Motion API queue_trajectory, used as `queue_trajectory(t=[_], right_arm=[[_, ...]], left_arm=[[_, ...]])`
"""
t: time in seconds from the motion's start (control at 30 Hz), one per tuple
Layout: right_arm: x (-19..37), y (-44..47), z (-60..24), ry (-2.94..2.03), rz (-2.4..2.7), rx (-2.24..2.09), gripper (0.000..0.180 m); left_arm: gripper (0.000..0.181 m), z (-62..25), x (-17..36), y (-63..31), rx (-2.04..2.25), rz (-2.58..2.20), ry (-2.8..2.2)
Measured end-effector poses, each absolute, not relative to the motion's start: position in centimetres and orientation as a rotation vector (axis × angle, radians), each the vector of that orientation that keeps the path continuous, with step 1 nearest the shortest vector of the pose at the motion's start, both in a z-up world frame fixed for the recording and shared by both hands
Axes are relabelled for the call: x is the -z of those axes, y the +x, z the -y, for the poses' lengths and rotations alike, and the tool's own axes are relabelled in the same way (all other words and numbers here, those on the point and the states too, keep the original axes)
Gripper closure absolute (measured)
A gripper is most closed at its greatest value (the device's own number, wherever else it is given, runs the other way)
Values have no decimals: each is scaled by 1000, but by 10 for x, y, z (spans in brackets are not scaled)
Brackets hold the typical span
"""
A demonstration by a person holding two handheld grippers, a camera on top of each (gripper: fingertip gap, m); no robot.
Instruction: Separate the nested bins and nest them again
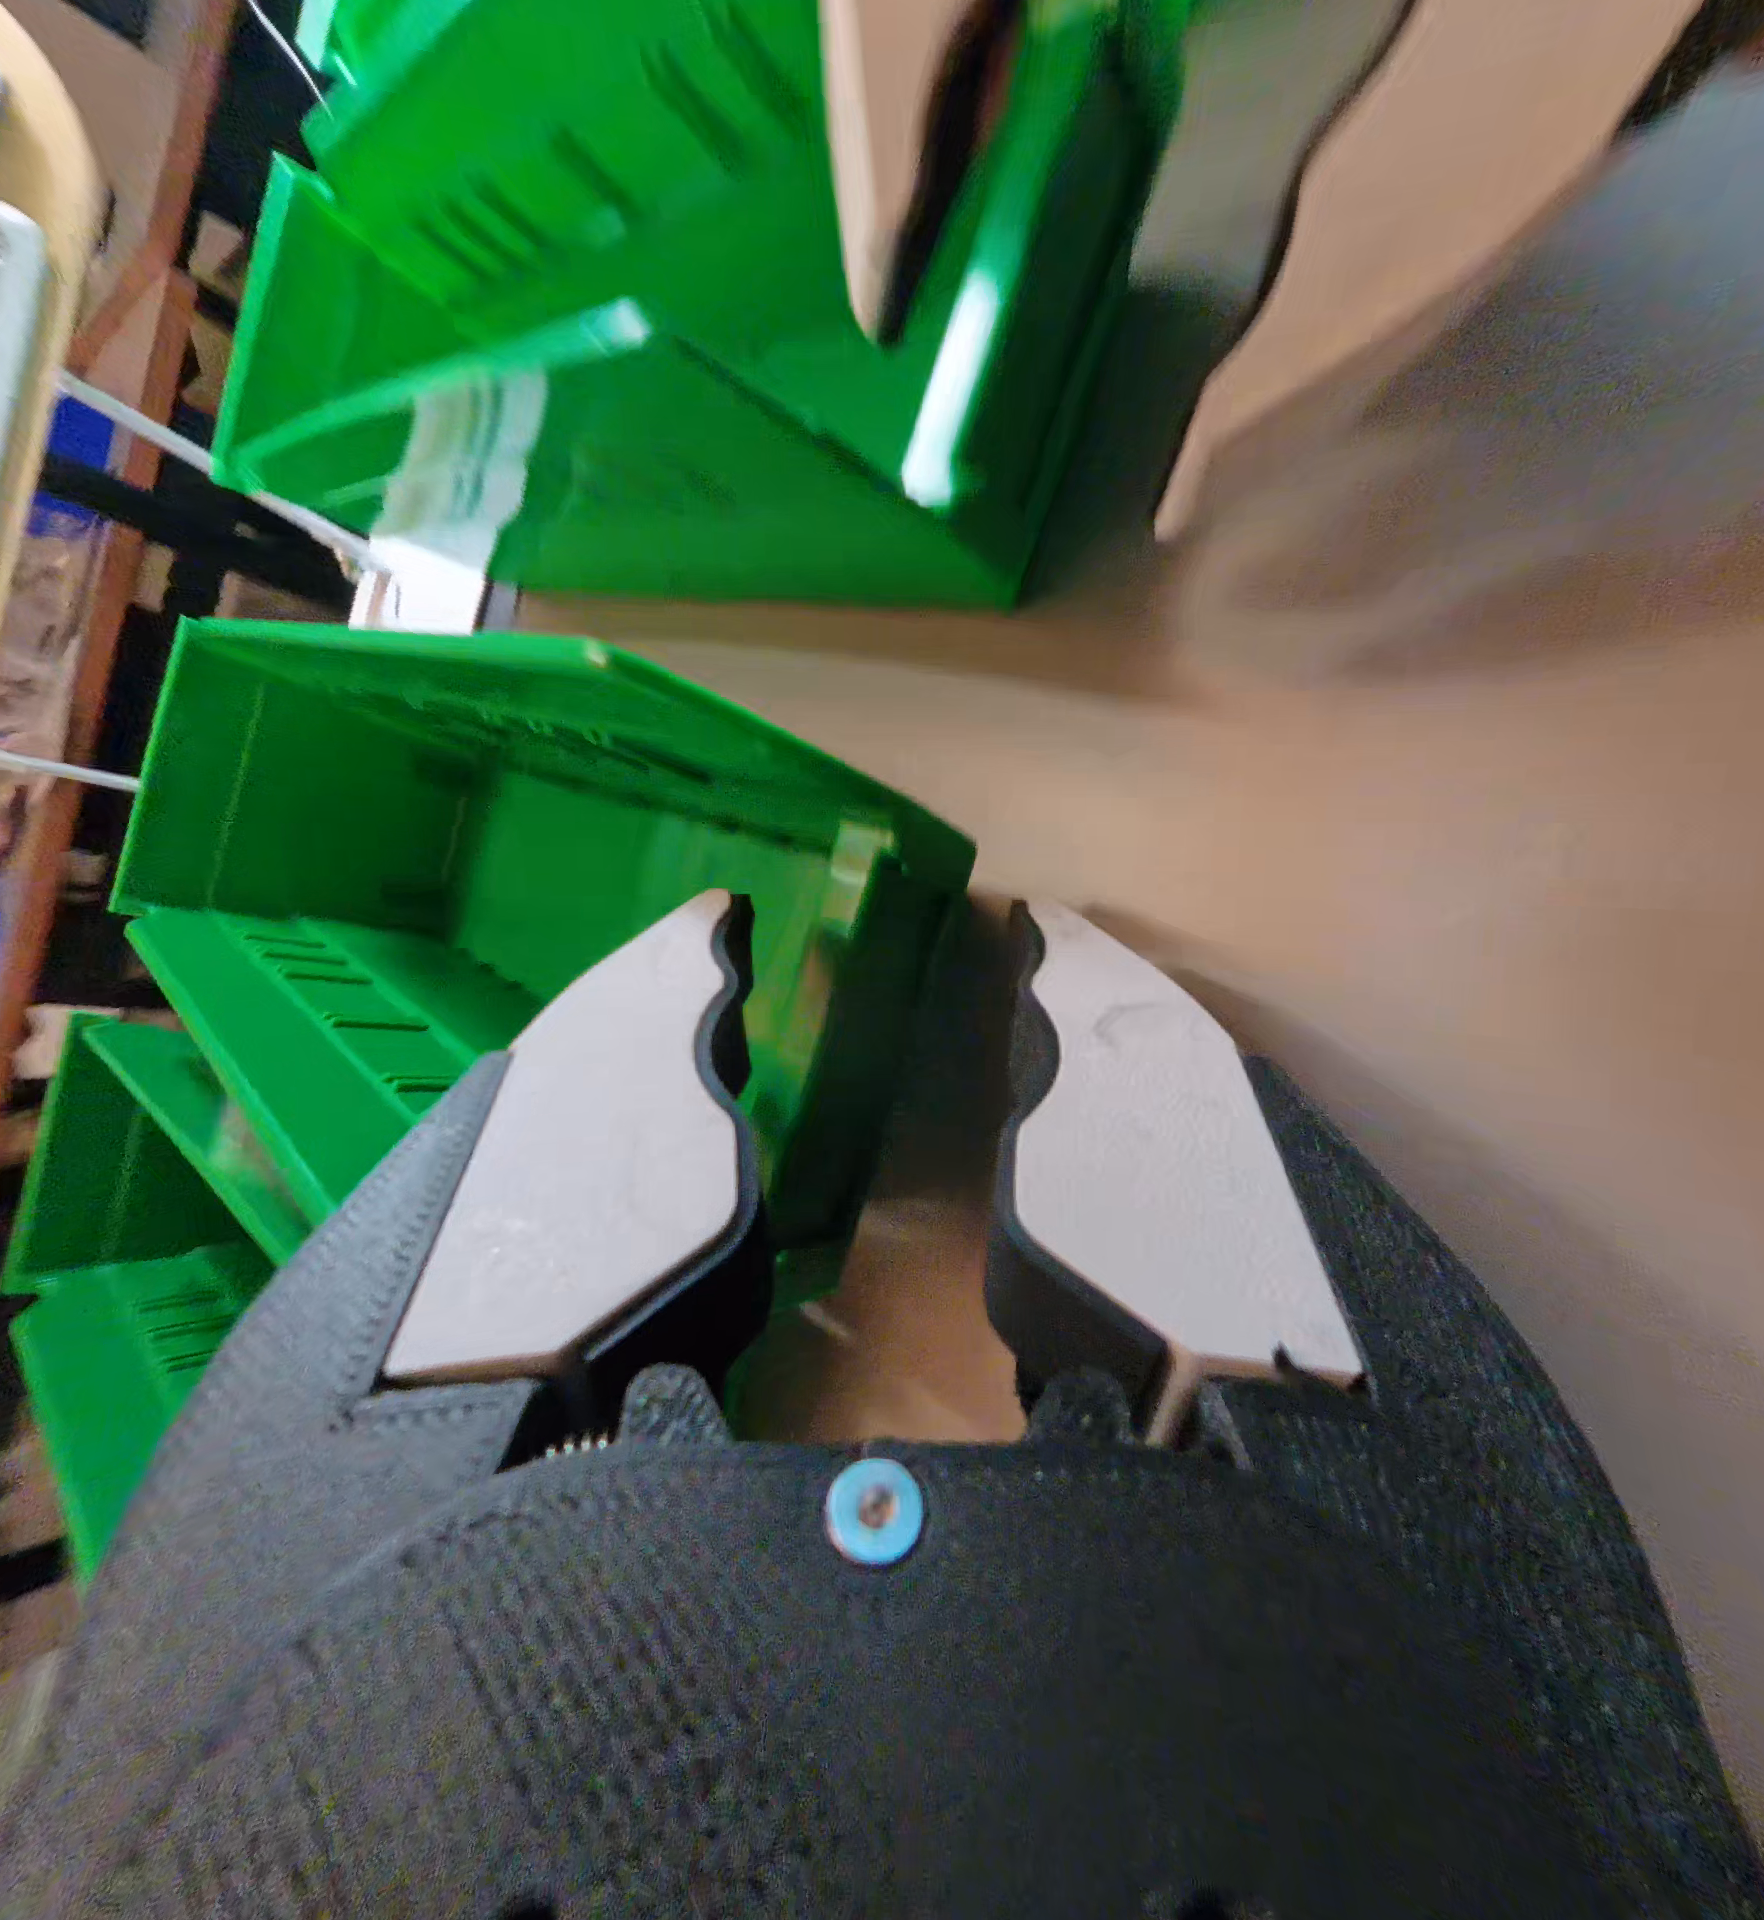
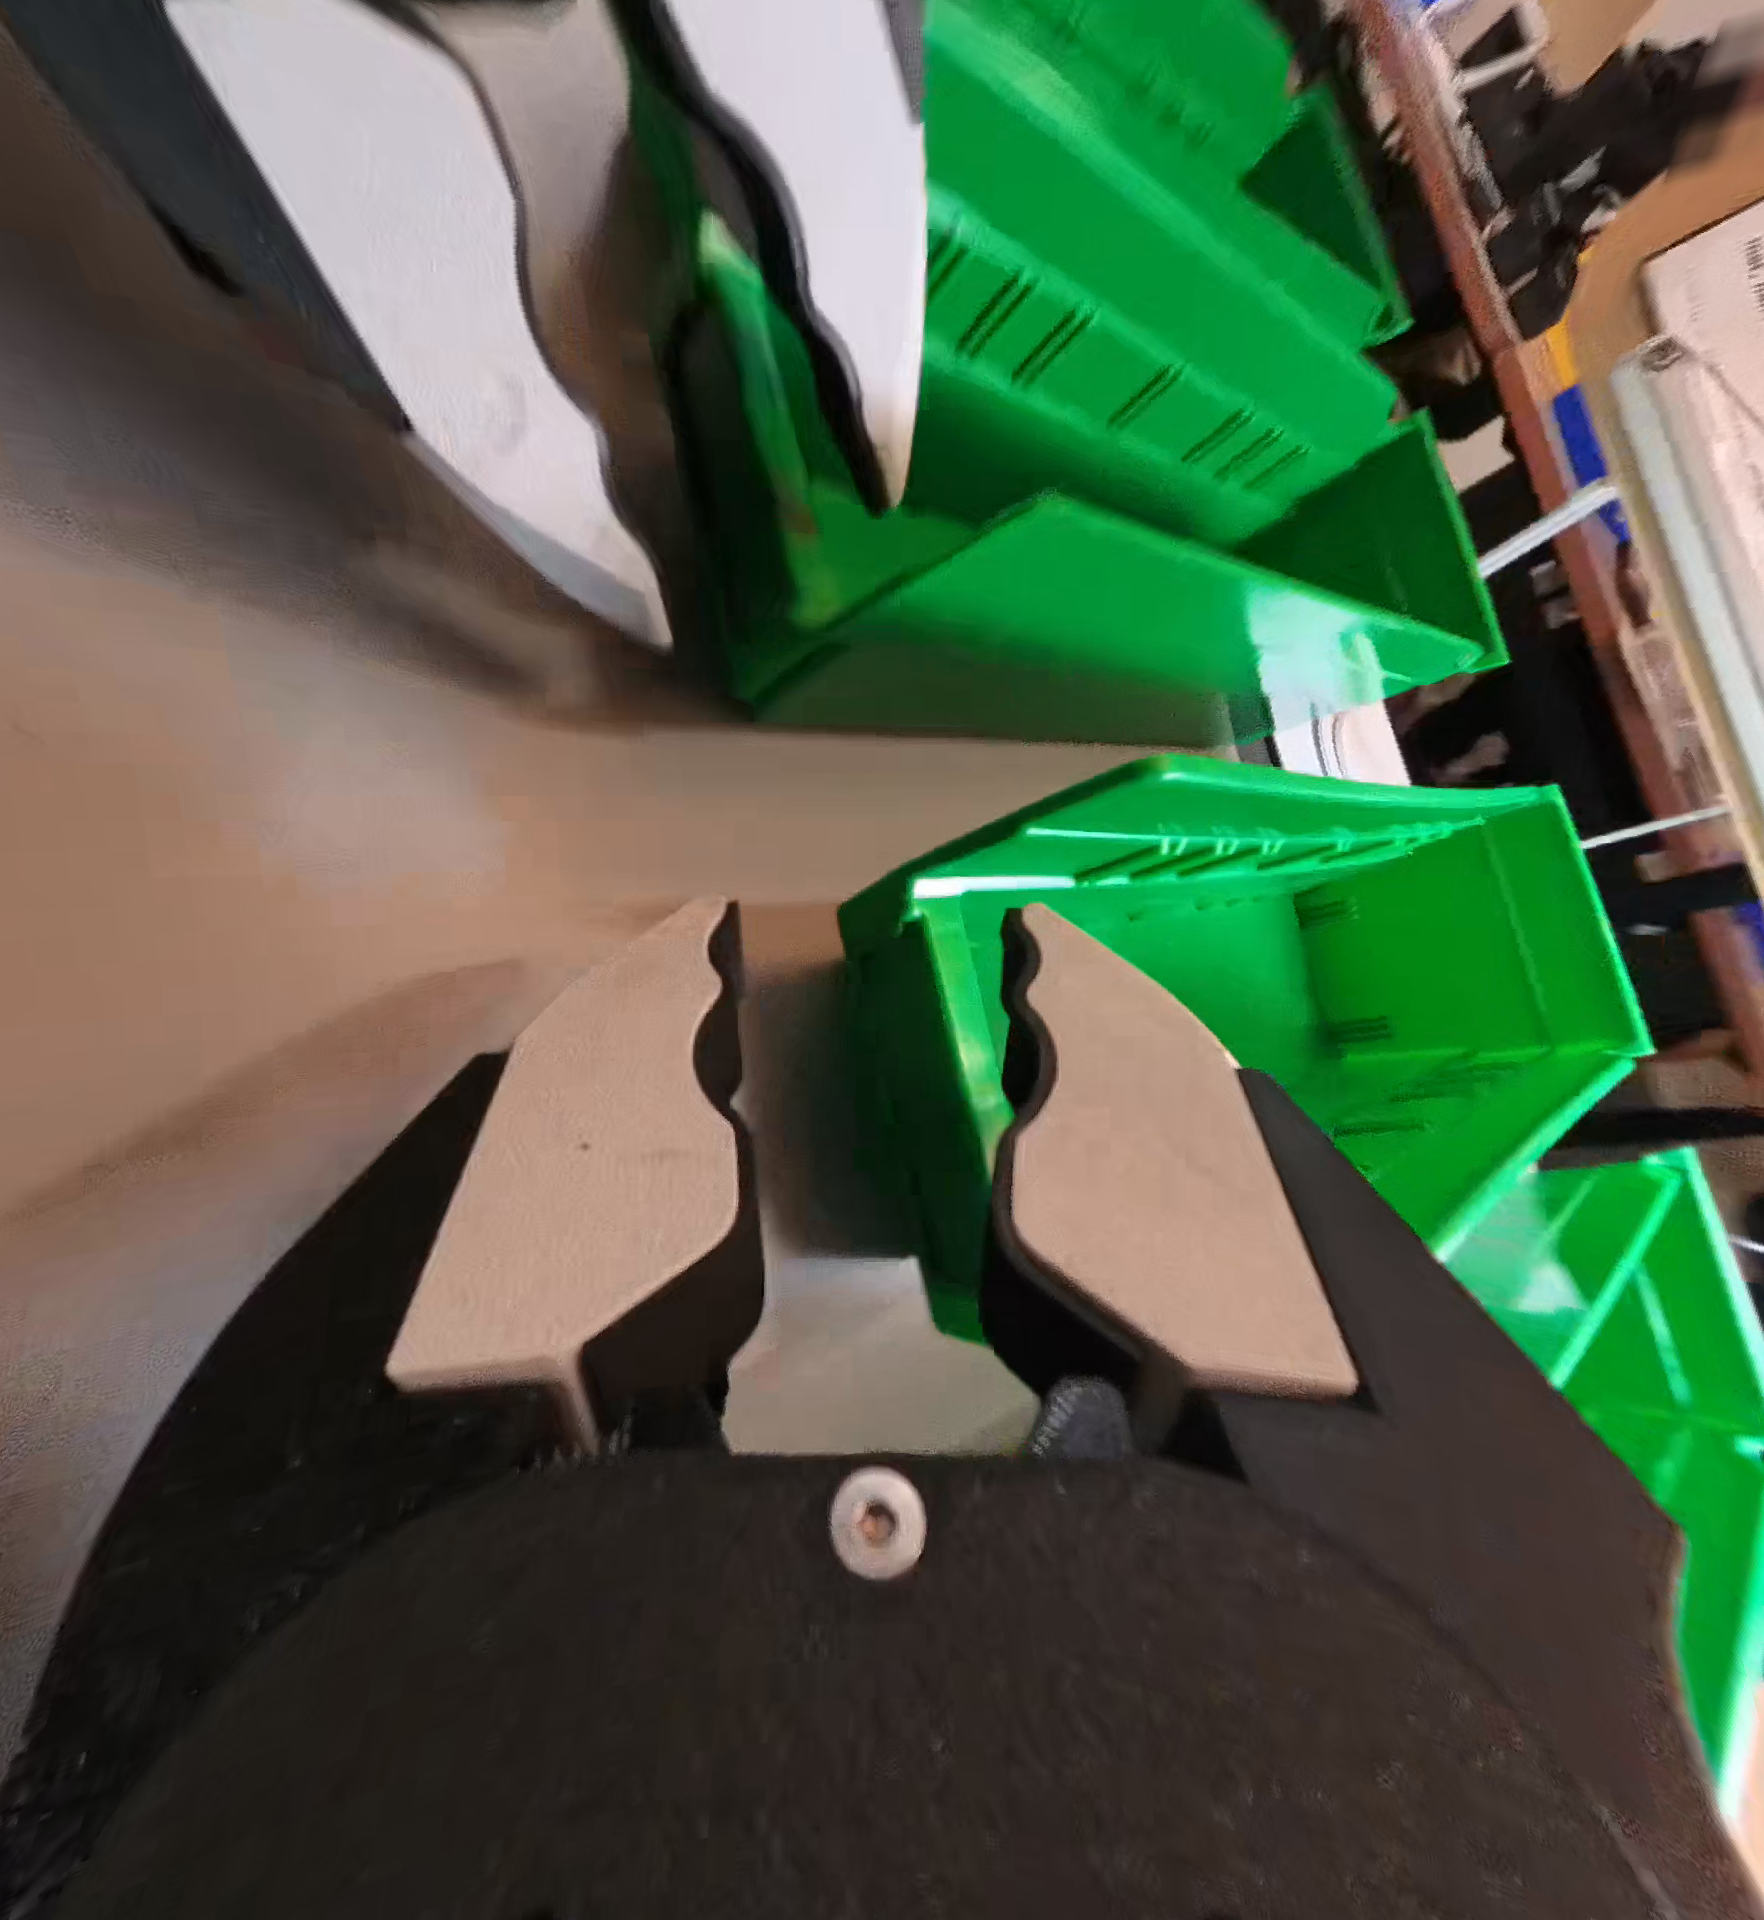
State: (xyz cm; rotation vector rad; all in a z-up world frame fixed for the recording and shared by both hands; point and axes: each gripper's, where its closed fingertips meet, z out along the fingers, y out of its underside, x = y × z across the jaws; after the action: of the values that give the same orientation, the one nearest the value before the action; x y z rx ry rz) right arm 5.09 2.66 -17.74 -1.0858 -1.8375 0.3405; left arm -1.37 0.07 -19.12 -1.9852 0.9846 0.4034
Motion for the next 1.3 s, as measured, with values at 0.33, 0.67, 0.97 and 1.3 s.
queue_trajectory(t=[0.33, 0.67, 0.97, 1.3], right_arm=[[100, 164, -47, -1377, 1167, -699, 116], [140, 263, -65, -1627, 840, -505, 93], [145, 269, -68, -1620, 770, -543, 93], [147, 253, -63, -1580, 910, -536, 96]], left_arm=[[121, 75, 80, -64, 56, -343, -1703], [106, 150, 136, -154, -86, -29, -1844], [102, 150, 154, -158, -95, -19, -1874], [105, 151, 156, -157, -118, -34, -1878]])
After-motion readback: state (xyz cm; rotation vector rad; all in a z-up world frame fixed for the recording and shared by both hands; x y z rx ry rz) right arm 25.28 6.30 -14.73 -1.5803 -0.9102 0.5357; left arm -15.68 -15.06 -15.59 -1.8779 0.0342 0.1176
